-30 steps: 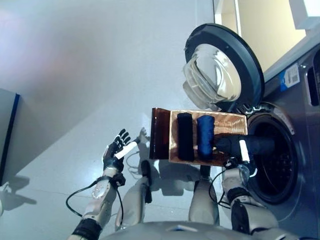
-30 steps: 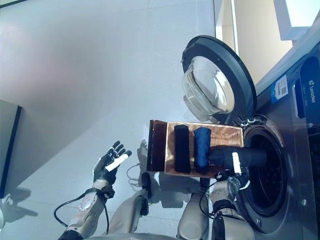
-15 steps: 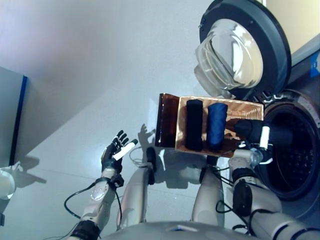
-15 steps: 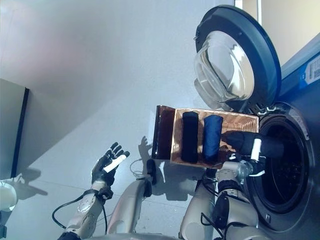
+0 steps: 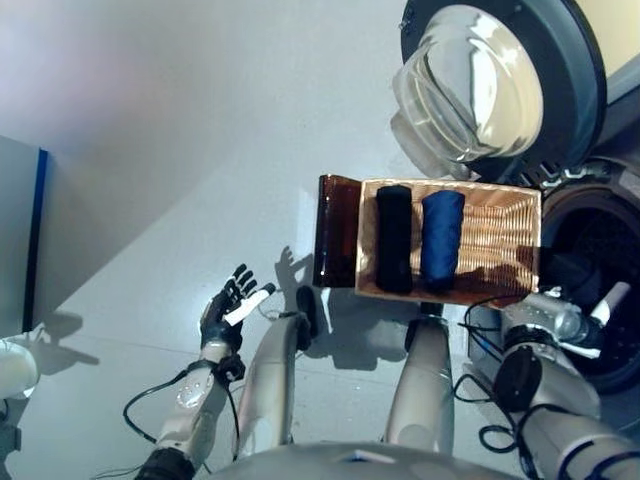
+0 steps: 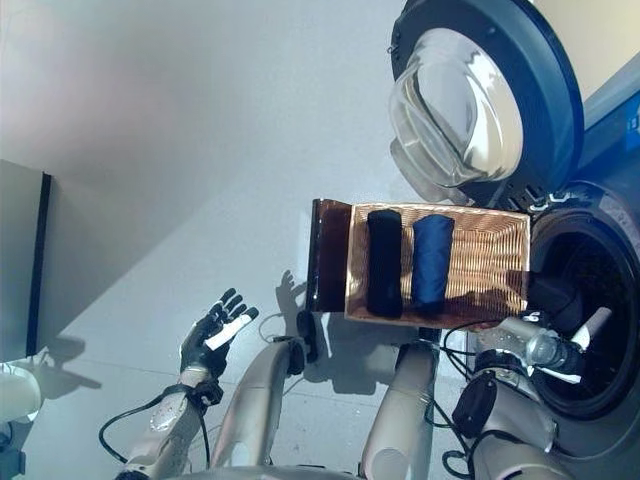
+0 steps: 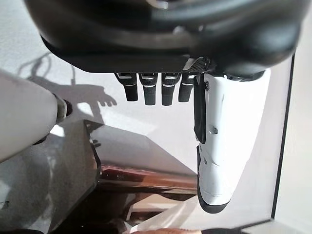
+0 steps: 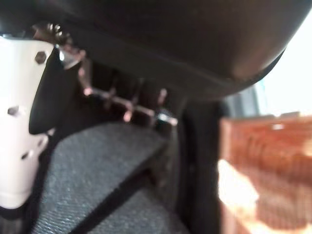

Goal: Pick up the clothes and place them into the washing machine

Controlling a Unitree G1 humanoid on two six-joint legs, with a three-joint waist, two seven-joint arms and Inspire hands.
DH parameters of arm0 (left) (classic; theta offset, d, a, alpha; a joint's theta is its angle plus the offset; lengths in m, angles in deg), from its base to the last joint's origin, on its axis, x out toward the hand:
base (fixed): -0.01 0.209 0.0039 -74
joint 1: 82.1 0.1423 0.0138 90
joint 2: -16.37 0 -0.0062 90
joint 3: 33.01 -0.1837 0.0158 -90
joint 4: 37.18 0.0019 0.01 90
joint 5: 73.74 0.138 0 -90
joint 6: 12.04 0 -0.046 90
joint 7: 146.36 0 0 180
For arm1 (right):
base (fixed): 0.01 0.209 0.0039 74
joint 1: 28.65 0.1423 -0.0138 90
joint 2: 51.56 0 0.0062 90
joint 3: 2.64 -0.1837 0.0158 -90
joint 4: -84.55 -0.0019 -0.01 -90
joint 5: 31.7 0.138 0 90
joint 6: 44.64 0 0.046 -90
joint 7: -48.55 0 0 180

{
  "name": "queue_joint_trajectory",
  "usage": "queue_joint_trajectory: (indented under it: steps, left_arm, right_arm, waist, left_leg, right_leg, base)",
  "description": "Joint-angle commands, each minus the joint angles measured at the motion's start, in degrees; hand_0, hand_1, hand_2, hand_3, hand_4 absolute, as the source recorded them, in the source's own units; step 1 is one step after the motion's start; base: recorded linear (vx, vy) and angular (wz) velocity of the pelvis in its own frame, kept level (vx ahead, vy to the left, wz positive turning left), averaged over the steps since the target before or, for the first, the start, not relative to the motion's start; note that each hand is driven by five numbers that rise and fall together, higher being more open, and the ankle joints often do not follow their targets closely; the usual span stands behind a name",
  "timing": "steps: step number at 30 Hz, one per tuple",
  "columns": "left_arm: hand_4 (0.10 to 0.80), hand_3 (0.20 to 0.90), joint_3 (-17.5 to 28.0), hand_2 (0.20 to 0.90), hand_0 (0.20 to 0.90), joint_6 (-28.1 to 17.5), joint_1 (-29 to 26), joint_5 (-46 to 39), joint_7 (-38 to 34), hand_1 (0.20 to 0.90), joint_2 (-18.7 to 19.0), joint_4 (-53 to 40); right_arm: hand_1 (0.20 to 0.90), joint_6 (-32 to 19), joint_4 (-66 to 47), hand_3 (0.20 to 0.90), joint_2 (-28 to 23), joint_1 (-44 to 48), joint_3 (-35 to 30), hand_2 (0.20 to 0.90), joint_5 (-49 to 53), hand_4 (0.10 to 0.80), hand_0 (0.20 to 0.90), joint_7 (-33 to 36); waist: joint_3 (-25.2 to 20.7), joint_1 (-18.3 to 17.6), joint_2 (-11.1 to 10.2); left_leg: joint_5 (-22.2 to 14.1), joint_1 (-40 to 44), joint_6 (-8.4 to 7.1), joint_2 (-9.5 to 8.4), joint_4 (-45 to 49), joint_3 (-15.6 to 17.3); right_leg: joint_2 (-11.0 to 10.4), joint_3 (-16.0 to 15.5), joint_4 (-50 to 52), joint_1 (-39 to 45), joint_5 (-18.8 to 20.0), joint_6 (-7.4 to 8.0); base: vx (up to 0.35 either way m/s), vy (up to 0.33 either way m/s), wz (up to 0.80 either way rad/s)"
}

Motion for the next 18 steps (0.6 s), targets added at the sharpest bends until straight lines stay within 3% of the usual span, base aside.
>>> queue_joint_trajectory:
  steps: [1,10,17,18]
  left_arm:
    - [0.800,0.900,1.09,0.900,0.900,-4.70,2.55,-1.94,0.41,0.900,3.58,-7.49]
    - [0.800,0.900,1.53,0.900,0.900,-4.90,3.64,-4.60,0.46,0.900,3.91,-12.66]
    - [0.800,0.900,1.41,0.900,0.900,-5.05,3.10,-4.96,0.09,0.900,3.95,-11.73]
    - [0.800,0.900,1.44,0.900,0.900,-5.05,2.99,-5.11,0.16,0.900,3.91,-11.55]
  right_arm:
    - [0.200,-4.53,1.46,0.200,-12.21,1.97,0.33,0.200,3.18,0.300,0.200,0.21]
    - [0.200,-5.31,2.07,0.200,-19.12,3.33,-0.04,0.200,5.07,0.300,0.200,1.78]
    - [0.200,-6.86,1.06,0.200,-17.48,3.28,0.52,0.200,6.00,0.300,0.200,0.43]
    - [0.258,-6.99,1.14,0.258,-16.94,3.31,0.63,0.258,6.45,0.341,0.258,-0.01]
  waist:
    - [-3.69,0.78,1.84]
    - [-4.20,0.84,2.48]
    - [-4.45,0.53,2.43]
    - [-4.51,0.52,2.42]
  left_leg:
    - [-2.18,1.45,-5.92,3.02,0.67,-3.04]
    - [-2.38,0.25,-5.78,2.69,1.34,-2.19]
    - [-2.76,-0.18,-5.81,2.92,2.21,-2.14]
    - [-2.73,-0.19,-5.77,2.95,2.19,-2.16]
  right_leg:
    - [-0.28,0.74,1.26,0.07,1.28,-1.54]
    - [-0.58,2.29,3.59,-2.66,0.66,-1.77]
    - [-0.45,2.23,4.23,-2.87,0.29,-2.04]
    - [-0.35,2.24,4.31,-2.93,0.28,-2.07]
  base:
    - [0.000,0.000,0.00]
    - [0.001,0.003,0.00]
    - [0.000,0.000,0.00]
    - [0.000,0.000,0.00]
